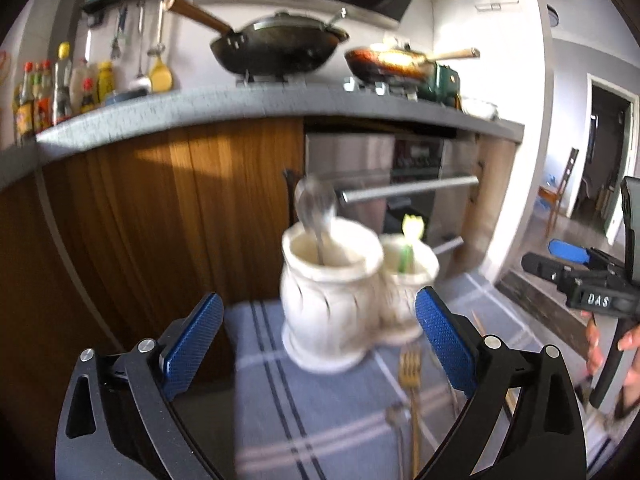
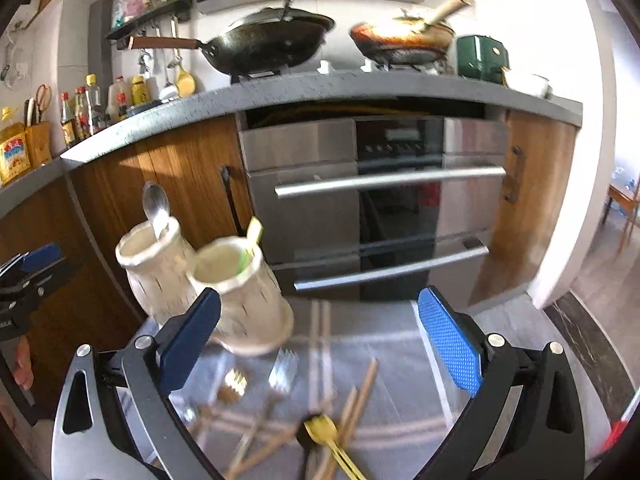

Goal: Organize utensils
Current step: 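Grasp the yellow spatula with the right tool while the left tool grasps the small silver spoon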

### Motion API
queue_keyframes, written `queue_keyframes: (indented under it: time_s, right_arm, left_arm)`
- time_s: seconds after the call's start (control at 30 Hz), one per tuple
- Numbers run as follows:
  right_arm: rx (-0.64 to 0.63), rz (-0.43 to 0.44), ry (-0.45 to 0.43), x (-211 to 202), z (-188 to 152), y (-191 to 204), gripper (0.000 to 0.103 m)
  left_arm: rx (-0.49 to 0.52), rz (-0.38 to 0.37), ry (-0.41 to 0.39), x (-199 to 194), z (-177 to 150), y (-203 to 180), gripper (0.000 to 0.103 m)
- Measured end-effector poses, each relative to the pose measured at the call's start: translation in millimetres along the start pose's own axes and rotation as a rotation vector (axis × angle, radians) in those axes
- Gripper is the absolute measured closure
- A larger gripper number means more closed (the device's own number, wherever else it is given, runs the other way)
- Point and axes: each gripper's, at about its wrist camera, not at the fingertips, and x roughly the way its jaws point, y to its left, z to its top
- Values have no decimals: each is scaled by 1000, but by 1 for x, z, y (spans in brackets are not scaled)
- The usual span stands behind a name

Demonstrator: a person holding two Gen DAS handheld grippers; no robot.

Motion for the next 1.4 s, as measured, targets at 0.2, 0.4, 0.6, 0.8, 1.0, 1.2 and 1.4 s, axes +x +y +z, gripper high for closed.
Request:
queue_keyframes:
  time_s: [0.2, 0.4, 0.6, 0.8, 1.0, 1.2, 1.4]
  right_arm:
    - [39, -48, 93, 9, -42, -24, 5]
    - [4, -39, 191, 25, -75, -33, 5]
    - [-33, 3, 245, 30, -88, -32, 10]
    - [-82, 40, 305, 33, -92, -31, 30]
    - [-131, 90, 360, 35, -98, -24, 57]
    - [-165, 116, 387, 33, -102, -20, 67]
    - [-183, 122, 391, 34, -103, -14, 68]
  left_arm:
    - [-20, -25, 93, 15, -37, -5, 7]
    - [9, -39, 171, 42, -66, -13, 7]
    - [36, -47, 252, 65, -90, -19, 9]
    - [133, -95, 313, 77, -101, -38, 39]
    - [173, -126, 350, 89, -106, -45, 52]
    - [194, -155, 353, 94, -107, -50, 60]
    - [193, -186, 368, 97, -104, -54, 64]
